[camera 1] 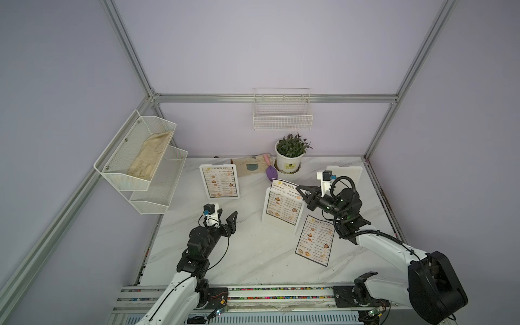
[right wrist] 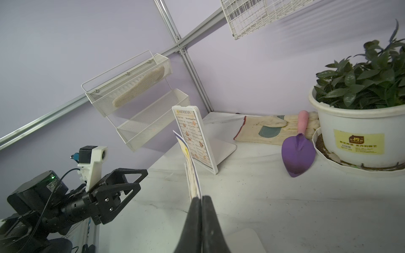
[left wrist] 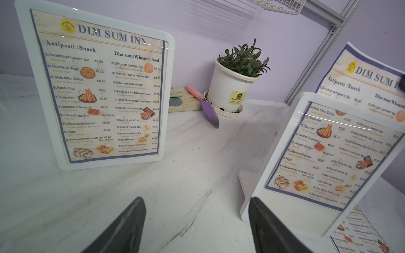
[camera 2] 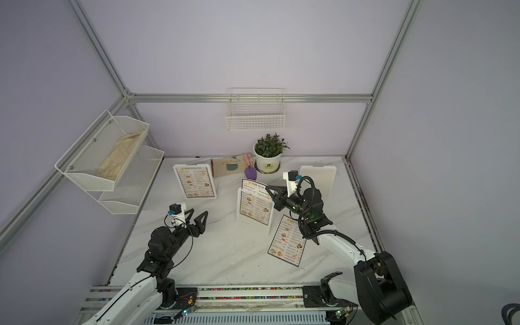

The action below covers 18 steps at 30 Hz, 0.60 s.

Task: Insert the menus into the narrow rack
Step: Insert the menu into the narrow rack.

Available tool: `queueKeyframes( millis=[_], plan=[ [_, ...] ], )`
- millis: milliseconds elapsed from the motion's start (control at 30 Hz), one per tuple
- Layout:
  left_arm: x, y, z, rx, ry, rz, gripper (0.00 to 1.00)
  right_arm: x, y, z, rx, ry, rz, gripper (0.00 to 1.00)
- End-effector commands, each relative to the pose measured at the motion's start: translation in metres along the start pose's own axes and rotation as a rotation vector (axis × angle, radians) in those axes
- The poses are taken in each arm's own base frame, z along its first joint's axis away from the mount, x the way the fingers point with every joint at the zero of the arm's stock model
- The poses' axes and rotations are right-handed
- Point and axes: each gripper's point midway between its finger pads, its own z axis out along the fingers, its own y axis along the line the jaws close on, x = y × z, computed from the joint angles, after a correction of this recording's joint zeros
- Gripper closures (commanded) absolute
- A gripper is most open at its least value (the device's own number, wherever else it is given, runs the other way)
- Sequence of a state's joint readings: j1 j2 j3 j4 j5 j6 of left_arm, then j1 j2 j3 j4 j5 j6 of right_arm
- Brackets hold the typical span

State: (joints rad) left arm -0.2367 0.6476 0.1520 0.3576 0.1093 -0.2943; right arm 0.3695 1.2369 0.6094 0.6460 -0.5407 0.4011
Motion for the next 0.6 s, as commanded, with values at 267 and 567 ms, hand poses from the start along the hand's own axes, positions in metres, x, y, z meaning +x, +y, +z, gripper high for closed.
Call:
queueKeyframes(
  millis=[267, 567],
  plan=[
    [-0.005, -0.005, -0.001, 0.027, -0.031, 0.017, 0.25, 0.021, 0.005, 0.002, -0.036, 0.018, -0.002, 1.0],
    [-0.005, -0.004, -0.002, 0.028, -0.032, 0.019, 0.25, 0.025, 0.006, -0.002, -0.021, 0.015, -0.009, 0.98]
  ],
)
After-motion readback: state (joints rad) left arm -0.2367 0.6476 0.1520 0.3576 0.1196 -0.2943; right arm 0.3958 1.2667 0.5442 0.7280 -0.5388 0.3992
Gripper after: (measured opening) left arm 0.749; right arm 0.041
